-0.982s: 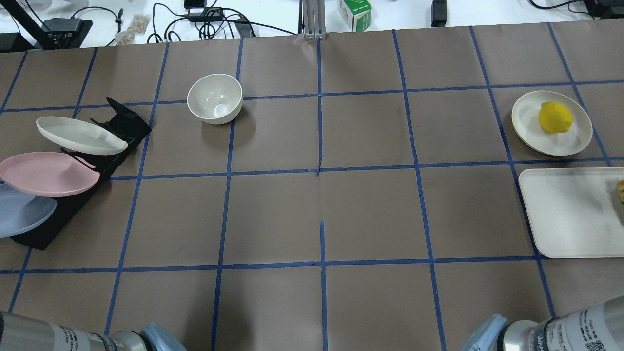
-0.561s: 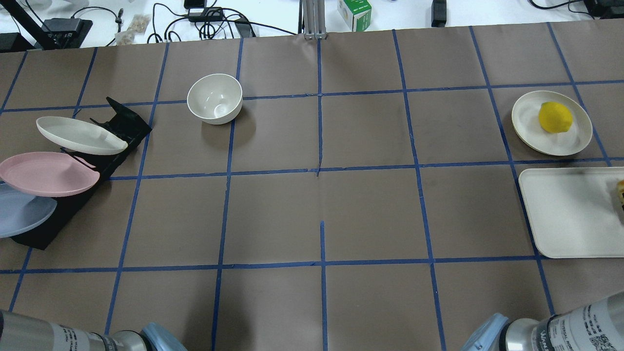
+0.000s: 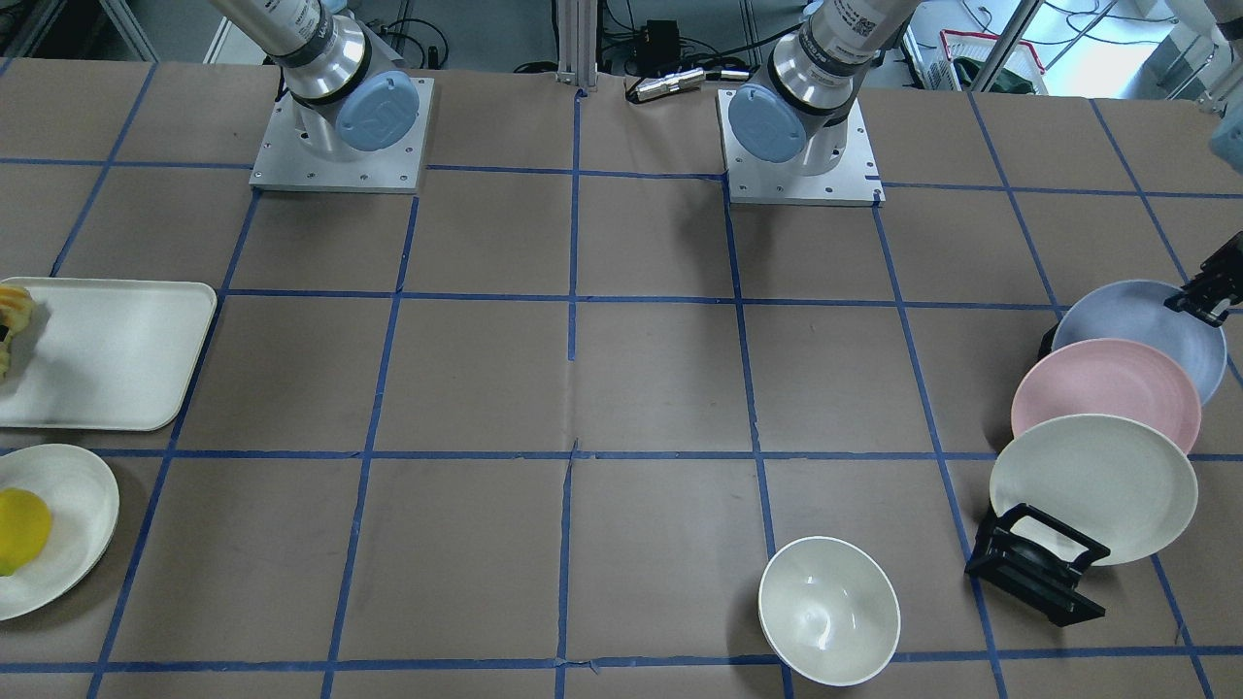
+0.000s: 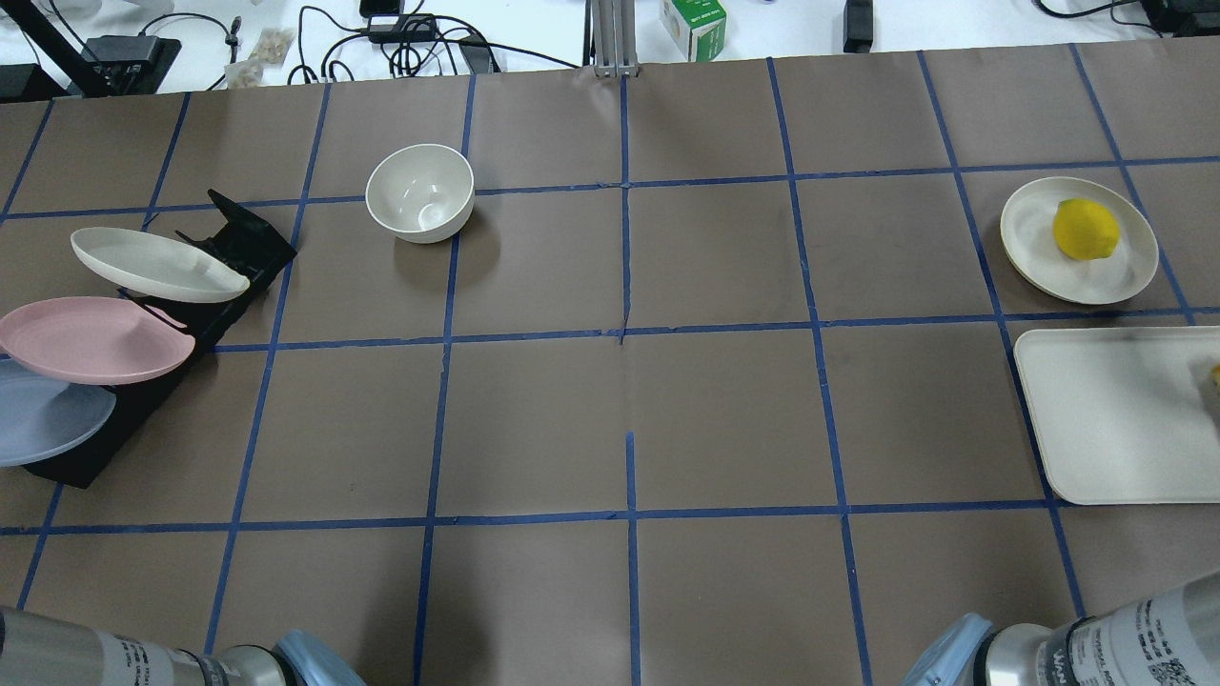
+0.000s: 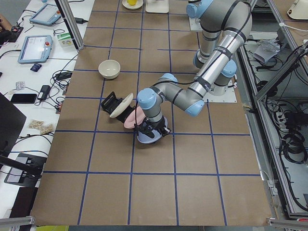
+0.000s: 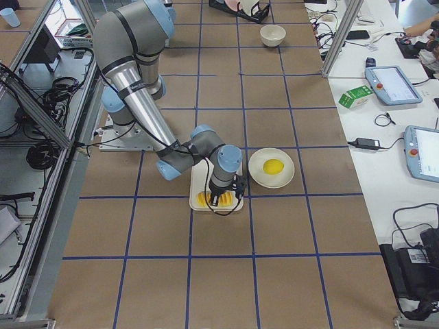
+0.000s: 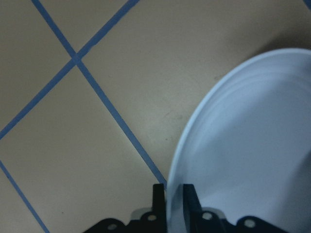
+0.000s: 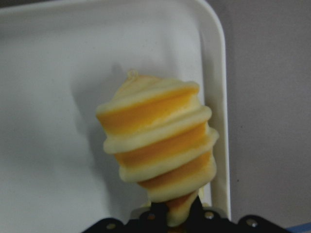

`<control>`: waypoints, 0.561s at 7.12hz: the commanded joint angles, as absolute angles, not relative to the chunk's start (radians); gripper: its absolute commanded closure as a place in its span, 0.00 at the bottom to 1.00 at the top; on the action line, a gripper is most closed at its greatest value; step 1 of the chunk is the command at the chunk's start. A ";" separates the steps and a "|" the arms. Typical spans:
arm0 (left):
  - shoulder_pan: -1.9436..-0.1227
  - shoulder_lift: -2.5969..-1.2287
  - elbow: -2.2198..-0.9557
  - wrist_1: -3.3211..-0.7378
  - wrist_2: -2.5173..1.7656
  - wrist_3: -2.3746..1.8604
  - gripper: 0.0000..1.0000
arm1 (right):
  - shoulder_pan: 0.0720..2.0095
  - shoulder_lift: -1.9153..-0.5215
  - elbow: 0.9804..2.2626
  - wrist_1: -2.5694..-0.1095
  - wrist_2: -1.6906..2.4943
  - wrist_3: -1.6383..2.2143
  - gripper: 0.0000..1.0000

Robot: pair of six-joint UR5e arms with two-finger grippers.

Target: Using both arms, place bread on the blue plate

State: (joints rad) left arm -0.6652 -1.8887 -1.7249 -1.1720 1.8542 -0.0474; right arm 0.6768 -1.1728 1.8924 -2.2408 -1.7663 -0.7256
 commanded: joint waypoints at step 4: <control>-0.661 -1.858 -1.707 -1.207 1.853 -0.041 1.00 | 0.868 -1.443 1.888 -1.947 -1.752 -0.591 1.00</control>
